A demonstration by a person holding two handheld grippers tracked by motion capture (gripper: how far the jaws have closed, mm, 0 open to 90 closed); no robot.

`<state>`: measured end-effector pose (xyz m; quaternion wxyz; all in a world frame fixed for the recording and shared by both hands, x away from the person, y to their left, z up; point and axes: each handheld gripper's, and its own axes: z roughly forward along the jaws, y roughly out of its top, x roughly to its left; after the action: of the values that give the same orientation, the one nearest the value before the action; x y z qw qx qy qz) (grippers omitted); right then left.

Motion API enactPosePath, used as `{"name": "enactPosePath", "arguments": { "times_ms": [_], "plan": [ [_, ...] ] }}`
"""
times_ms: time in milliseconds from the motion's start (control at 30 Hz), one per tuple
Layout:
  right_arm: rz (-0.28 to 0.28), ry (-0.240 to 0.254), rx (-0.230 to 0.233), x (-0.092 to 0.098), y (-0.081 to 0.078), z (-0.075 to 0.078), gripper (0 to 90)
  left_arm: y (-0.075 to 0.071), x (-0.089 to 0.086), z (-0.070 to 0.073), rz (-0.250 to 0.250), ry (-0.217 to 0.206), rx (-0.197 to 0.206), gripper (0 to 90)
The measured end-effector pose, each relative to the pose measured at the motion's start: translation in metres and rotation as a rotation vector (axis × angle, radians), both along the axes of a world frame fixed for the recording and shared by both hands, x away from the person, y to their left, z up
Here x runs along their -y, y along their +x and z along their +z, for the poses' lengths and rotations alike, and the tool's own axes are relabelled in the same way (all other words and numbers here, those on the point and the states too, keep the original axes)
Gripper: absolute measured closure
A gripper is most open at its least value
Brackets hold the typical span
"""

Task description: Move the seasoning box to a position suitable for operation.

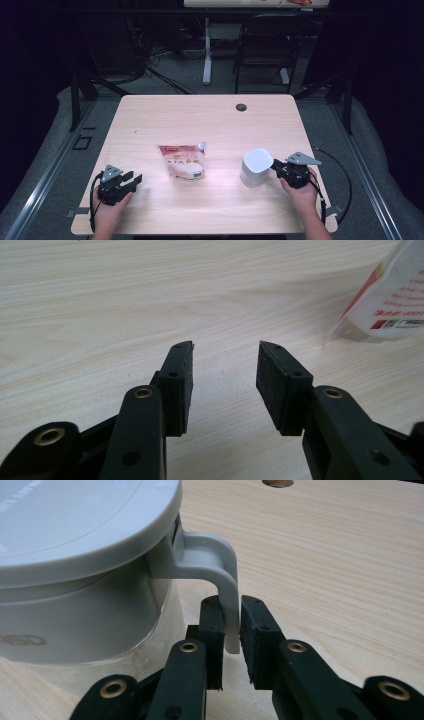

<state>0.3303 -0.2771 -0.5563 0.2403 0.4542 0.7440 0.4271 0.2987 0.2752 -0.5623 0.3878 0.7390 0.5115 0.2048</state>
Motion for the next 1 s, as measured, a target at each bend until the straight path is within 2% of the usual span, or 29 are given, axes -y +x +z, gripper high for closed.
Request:
{"name": "enactPosePath", "arguments": {
  "times_ms": [67, 133, 167, 367, 567, 633, 733, 867, 1000],
  "plan": [
    [-0.001, -0.032, -0.005, -0.001, -0.002, 0.002, 81.3, 0.0, 0.0, 0.001, 0.002, -0.001, 0.003, 58.2],
    [0.001, -0.042, -0.007, -0.001, -0.003, 0.003, 81.6, 0.0, -0.001, 0.001, 0.003, -0.003, 0.006, 58.2],
    [0.004, -0.074, -0.006, -0.003, -0.008, 0.004, 82.4, 0.0, -0.001, 0.002, 0.002, -0.005, 0.006, 58.3],
    [0.002, -0.118, -0.011, -0.007, -0.02, 0.007, 83.4, 0.004, 0.0, 0.002, -0.007, -0.013, 0.01, 58.8],
    [0.023, -0.104, -0.018, -0.008, -0.036, 0.008, 83.5, 0.006, 0.0, 0.003, -0.002, -0.023, 0.007, 58.4],
    [0.036, -0.108, -0.024, -0.008, -0.038, 0.009, 83.5, 0.007, 0.0, 0.003, -0.002, -0.024, 0.007, 58.2],
    [0.036, -0.09, -0.029, -0.009, -0.041, 0.01, 82.7, 0.007, 0.0, 0.004, -0.005, -0.027, 0.011, 58.2],
    [0.045, -0.073, -0.03, -0.01, -0.043, 0.01, 75.3, 0.007, 0.0, 0.004, -0.004, -0.029, 0.011, 58.1],
    [0.037, -0.078, -0.017, -0.011, -0.041, 0.009, 67.5, 0.007, 0.0, 0.004, -0.004, -0.029, 0.013, 57.7]
  ]
}}
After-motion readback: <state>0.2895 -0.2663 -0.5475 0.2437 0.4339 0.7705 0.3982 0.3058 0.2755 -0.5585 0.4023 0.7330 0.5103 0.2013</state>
